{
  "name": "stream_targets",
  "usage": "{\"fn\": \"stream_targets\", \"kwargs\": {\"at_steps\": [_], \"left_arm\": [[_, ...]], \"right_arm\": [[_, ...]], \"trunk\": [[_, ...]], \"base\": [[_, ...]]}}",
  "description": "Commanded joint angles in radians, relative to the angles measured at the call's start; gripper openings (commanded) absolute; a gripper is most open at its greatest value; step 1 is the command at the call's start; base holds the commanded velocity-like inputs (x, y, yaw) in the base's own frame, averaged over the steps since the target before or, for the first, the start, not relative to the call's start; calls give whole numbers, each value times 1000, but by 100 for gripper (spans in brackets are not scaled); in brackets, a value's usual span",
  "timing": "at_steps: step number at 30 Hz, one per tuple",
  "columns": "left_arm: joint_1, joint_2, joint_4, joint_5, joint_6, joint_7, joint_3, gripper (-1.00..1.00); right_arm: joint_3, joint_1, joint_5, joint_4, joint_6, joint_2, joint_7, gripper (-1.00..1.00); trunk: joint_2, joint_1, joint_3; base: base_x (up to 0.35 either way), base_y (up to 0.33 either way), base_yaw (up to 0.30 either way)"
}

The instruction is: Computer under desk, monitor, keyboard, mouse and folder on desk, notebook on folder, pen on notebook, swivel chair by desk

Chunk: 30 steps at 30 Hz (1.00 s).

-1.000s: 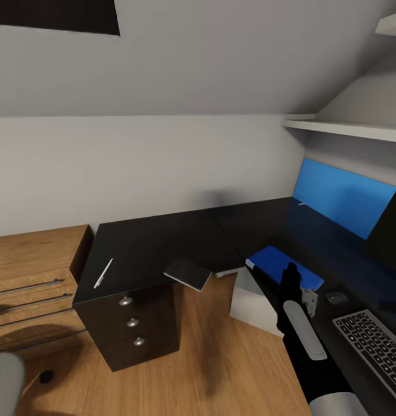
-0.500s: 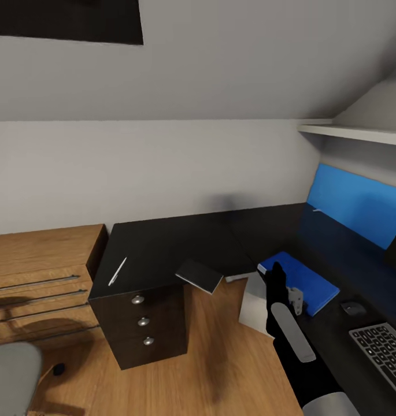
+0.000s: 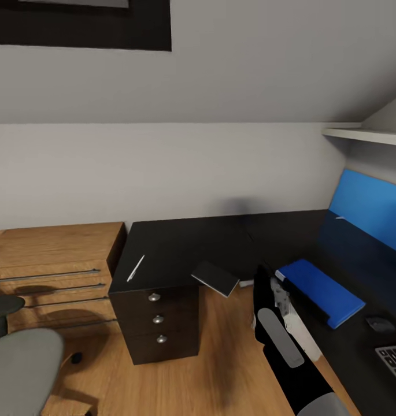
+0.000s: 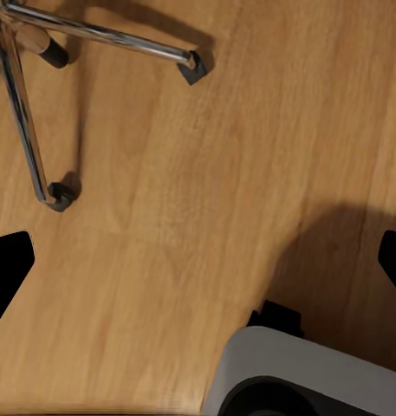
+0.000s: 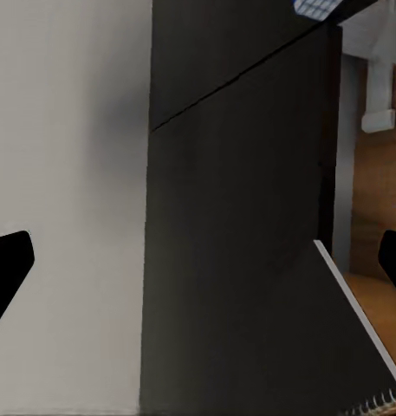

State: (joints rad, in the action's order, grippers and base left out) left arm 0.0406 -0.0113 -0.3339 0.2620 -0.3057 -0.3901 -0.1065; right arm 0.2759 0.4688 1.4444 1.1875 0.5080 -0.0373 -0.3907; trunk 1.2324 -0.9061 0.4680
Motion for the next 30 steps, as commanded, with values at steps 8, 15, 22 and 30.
{"fn": "stream_targets", "kwargs": {"at_steps": [8,15,22,30], "left_arm": [[1,1,0,10,-5,-6,-9,100],[1,1,-4,10,-64,-7,-5,100],[1,-3,-8,11,-118,-13,-8,100],[1,-20,-10,11,-122,-16,-8,100]], "right_arm": [[9,1,5,-1,6,1,-2,100],[9,1,3,-1,0,4,-3,100],[14,1,5,-2,-2,1,-5,100],[16,1,5,-2,0,2,-3,100]], "trunk": [[1,0,-1],[1,0,-1],[1,0,-1],[57,-31,24]], "base": [[0,0,217],[0,0,49],[0,0,5],[0,0,0]]}}
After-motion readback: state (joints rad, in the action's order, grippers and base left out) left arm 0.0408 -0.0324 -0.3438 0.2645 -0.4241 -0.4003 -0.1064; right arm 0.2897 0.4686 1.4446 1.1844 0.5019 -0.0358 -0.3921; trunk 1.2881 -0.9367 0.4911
